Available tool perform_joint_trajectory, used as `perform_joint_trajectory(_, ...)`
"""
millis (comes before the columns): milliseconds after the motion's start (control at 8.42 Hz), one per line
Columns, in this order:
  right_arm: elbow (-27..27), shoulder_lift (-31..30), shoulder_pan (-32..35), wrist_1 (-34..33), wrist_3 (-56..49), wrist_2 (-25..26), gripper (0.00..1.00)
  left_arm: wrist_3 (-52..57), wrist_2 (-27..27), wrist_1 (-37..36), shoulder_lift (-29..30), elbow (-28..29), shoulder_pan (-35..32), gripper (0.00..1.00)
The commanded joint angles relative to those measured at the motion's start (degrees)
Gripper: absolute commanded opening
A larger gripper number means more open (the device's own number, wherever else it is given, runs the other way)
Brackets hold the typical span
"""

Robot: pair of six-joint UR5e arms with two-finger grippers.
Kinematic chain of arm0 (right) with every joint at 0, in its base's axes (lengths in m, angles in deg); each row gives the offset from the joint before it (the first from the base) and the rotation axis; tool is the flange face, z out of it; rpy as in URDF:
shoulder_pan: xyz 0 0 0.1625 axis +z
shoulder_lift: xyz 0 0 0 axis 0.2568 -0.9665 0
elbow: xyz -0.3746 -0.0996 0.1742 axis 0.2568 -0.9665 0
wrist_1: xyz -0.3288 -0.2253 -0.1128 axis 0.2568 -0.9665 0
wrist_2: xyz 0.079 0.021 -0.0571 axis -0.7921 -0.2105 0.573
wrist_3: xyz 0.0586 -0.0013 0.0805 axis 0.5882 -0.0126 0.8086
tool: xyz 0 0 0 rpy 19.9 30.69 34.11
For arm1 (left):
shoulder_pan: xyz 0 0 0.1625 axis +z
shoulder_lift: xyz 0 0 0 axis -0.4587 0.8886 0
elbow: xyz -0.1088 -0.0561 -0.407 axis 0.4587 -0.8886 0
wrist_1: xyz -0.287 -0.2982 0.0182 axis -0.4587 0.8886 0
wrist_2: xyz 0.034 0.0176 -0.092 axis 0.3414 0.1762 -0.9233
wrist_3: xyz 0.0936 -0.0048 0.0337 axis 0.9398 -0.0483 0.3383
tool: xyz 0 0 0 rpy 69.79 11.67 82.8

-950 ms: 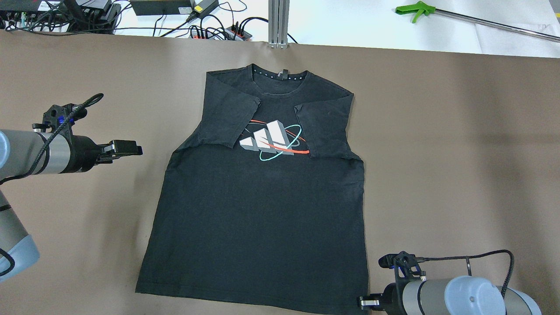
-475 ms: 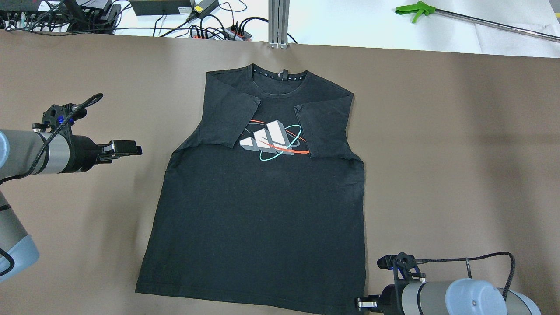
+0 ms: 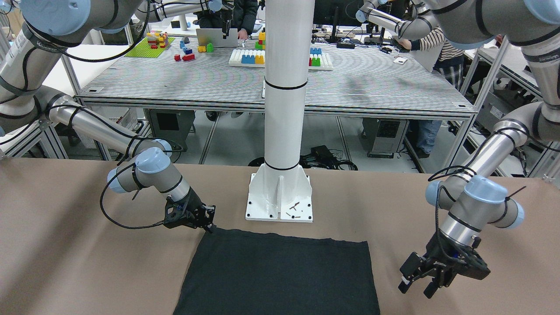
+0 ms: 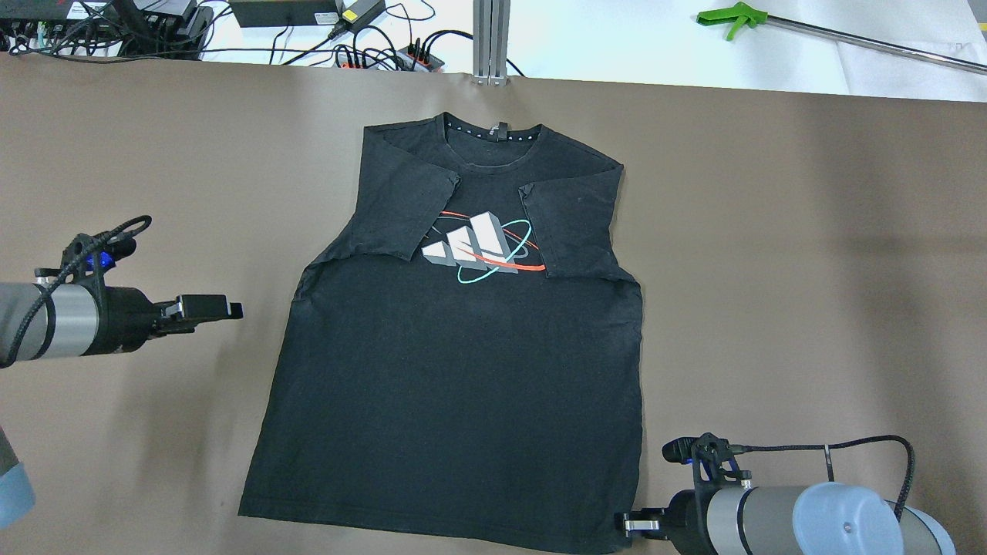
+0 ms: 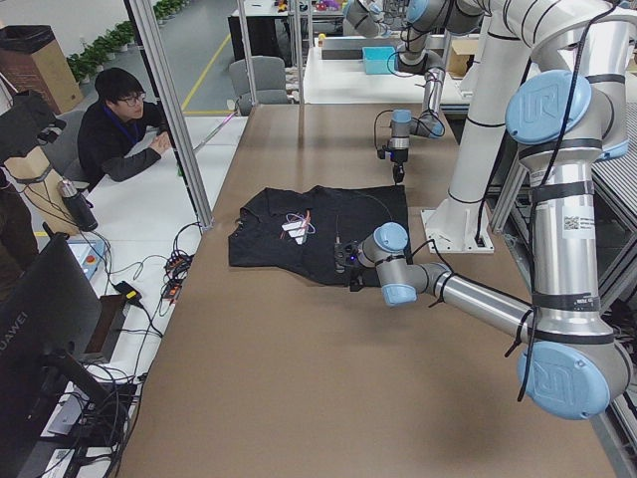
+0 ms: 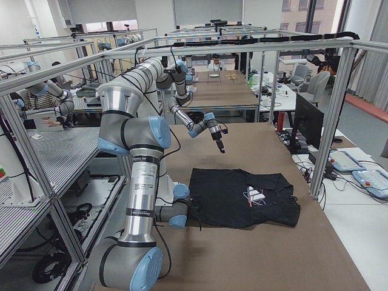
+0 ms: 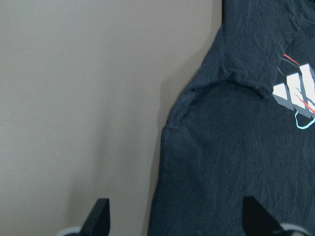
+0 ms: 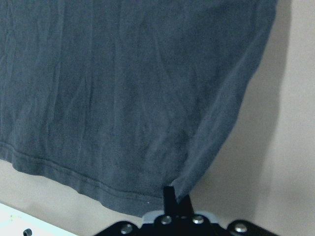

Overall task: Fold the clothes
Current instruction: 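Lower the left gripper to the other hem corner and grasp both corners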

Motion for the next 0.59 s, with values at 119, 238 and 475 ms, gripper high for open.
perform_joint_trajectory(119, 0.2, 0.4, 1.9, 0.0, -0.1, 1.0, 0.00, -7.3, 15.4, 1.8, -3.2, -5.4, 16.4, 0.95)
perform_joint_trajectory(238, 0.1, 0.3, 1.9, 0.0, -0.1, 1.5, 0.00, -8.4, 16.6, 1.8, -4.6, -6.1, 18.2, 0.94)
perform_joint_trajectory(475, 0.0, 0.4, 2.1, 0.0, -0.3, 1.5, 0.00, -10.6, 22.1, 1.8, -5.4, -6.0, 24.2, 0.94)
